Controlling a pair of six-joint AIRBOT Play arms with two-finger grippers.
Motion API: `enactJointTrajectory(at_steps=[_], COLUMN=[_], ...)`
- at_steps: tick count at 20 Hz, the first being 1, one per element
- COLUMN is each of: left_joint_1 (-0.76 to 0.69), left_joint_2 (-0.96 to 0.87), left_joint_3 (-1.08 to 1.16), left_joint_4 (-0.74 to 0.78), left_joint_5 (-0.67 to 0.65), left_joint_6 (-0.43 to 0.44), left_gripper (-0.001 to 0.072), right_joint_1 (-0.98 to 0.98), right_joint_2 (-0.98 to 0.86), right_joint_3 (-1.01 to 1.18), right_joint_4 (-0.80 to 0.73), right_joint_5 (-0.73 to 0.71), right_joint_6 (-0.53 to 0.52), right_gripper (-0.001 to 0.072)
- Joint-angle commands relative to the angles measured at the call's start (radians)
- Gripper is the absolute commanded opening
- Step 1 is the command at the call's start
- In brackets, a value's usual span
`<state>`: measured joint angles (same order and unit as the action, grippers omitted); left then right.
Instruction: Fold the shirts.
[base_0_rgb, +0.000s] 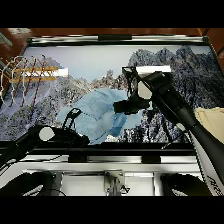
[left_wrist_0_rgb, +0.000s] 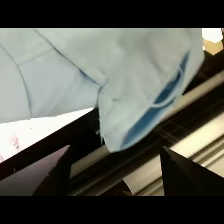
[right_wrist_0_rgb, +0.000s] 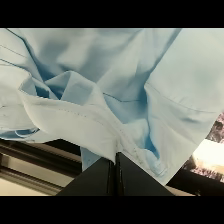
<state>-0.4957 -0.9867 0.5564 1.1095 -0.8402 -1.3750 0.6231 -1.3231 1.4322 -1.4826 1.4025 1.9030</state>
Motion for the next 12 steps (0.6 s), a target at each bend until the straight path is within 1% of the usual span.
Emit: enactJointTrajectory(at_steps=[1, 3, 4, 5, 6, 9, 12], left_joint_1=[-0.021, -0.022, -0.022, -0.022, -0.022, -0.007, 0.010], left_joint_2=[-0.103, -0.160, -0.172, -0.175, -0.173, -0.161, -0.125], left_joint_3=[-0.022, -0.022, -0.022, -0.022, -0.015, 0.055, 0.151], left_joint_4=[-0.012, -0.064, -0.094, -0.109, -0.108, -0.085, 0.008], left_joint_5=[0.108, 0.134, 0.167, 0.211, 0.240, 0.232, 0.200], left_joint_6=[-0.031, 0.003, 0.017, 0.017, 0.019, 0.021, 0.020], left_gripper=[0.0602, 0.0598, 0.0484, 0.0223, 0.0052, 0.0053, 0.0052], right_joint_1=[0.001, 0.001, 0.001, 0.002, 0.002, 0.002, 0.002], right_joint_2=[-0.001, -0.001, -0.001, -0.001, -0.001, -0.001, -0.002], right_joint_3=[0.001, 0.001, 0.001, 0.001, 0.001, 0.001, -0.005], right_joint_4=[0.000, 0.000, 0.000, 0.000, 0.000, -0.047, -0.099], right_joint_5=[0.000, 0.002, 0.007, 0.023, 0.056, 0.166, 0.175], right_joint_6=[0.004, 0.005, 0.005, 0.006, 0.005, -0.016, -0.019], right_gripper=[0.0076, 0.0077, 0.0076, 0.0076, 0.0076, 0.0077, 0.0077])
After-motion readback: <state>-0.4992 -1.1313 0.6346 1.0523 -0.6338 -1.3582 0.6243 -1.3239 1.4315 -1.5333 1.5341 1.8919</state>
